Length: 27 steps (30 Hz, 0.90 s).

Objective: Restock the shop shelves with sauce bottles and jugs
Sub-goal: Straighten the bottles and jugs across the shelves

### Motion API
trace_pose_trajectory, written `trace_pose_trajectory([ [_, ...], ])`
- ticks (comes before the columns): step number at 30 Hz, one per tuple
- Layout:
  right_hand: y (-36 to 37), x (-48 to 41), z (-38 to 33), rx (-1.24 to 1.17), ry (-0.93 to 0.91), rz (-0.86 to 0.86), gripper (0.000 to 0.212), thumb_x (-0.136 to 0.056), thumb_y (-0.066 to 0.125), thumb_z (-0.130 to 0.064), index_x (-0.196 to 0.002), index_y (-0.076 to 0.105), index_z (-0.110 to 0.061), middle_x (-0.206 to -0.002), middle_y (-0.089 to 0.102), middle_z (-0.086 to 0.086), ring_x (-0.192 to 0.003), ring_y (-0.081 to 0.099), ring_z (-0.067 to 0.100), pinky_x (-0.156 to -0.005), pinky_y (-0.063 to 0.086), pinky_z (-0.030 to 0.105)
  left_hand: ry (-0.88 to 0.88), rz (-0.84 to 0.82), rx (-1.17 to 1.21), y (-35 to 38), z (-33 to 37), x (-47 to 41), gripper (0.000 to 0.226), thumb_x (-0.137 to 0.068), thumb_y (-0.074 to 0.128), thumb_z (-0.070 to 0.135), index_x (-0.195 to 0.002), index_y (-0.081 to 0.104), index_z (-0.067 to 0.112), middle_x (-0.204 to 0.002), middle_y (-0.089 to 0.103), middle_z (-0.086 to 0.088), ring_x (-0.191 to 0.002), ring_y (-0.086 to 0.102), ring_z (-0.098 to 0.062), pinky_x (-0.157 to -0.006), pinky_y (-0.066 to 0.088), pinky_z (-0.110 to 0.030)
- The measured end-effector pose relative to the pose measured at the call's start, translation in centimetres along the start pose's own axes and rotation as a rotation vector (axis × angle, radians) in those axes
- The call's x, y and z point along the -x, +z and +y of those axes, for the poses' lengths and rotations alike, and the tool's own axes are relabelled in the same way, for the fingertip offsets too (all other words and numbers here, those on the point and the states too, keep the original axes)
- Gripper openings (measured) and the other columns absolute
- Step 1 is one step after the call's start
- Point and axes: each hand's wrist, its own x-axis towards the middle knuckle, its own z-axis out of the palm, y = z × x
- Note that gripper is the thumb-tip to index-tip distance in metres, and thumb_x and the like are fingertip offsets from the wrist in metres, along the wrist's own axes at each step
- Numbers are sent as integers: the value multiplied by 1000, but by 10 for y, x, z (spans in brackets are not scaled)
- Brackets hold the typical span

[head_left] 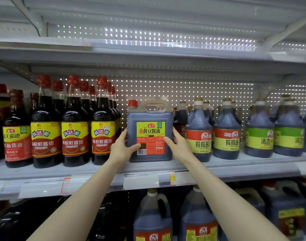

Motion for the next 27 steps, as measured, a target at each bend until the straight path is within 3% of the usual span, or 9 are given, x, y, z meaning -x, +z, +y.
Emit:
trace_pose_trajectory([
  [3, -10, 12, -7, -65, 4, 41, 64, -97, 56, -24, -152, 25, -18, -149, 41, 5, -136, 41, 20, -104, 41, 31, -14, 60, -62, -1, 7, 4, 73, -85, 70, 19, -147, 32, 13, -140, 50, -11, -126, 49, -26, -102, 46, -46],
  [6, -29, 25, -11, -16, -31, 118, 54, -95, 58, -26, -145, 40, -15, -135, 55, 6, -122, 51, 16, -90, 41, 23, 36, 175, -79, 4, 18, 14, 62, -84, 72, 21, -138, 43, 10, -133, 54, -10, -120, 54, -26, -99, 47, -43],
  [10, -65, 39, -10, -38, -85, 196, 25, -92, 63, -23, -115, 63, -13, -104, 68, 1, -100, 65, 17, -90, 53, 35, 96, 302, -108, 23, 29, 28, 48, -85, 71, 22, -127, 54, 8, -125, 58, -9, -114, 56, -23, -92, 45, -32],
  [14, -104, 47, 1, -69, -103, 218, 10, -90, 65, -21, -99, 63, -18, -90, 69, -2, -86, 68, 18, -84, 57, 40, 115, 290, -53, 54, 39, 42, 37, -84, 73, 20, -116, 61, 7, -111, 64, -7, -100, 57, -17, -86, 44, -27],
  [17, -126, 45, 15, -82, -103, 206, 12, -90, 66, -20, -101, 62, -17, -95, 68, 0, -92, 67, 19, -83, 57, 41, 111, 229, -30, 84, 49, 48, 35, -81, 75, 18, -113, 61, 8, -103, 63, -4, -100, 59, -20, -88, 47, -31],
  [22, -151, 34, 37, -104, -103, 162, 36, -90, 66, -22, -122, 57, -9, -102, 64, 2, -86, 60, 7, -68, 51, 21, 87, 139, -67, 133, 61, 49, 54, -77, 79, 24, -123, 57, 9, -113, 61, -6, -102, 58, -20, -90, 49, -36],
  [25, -160, 25, 44, -134, -96, 96, 45, -90, 66, -24, -131, 52, -13, -108, 60, -3, -90, 58, 4, -78, 53, 26, 46, 112, -59, 154, 68, 47, 63, -77, 79, 25, -131, 52, 10, -120, 60, -8, -103, 60, -19, -90, 50, -34],
  [27, -162, 18, 46, -141, -94, 39, 53, -90, 65, -26, -138, 46, -14, -116, 60, -2, -102, 59, 11, -88, 54, 34, 26, 92, -53, 165, 72, 44, 69, -76, 79, 24, -136, 47, 11, -126, 58, -9, -106, 59, -18, -93, 48, -32],
])
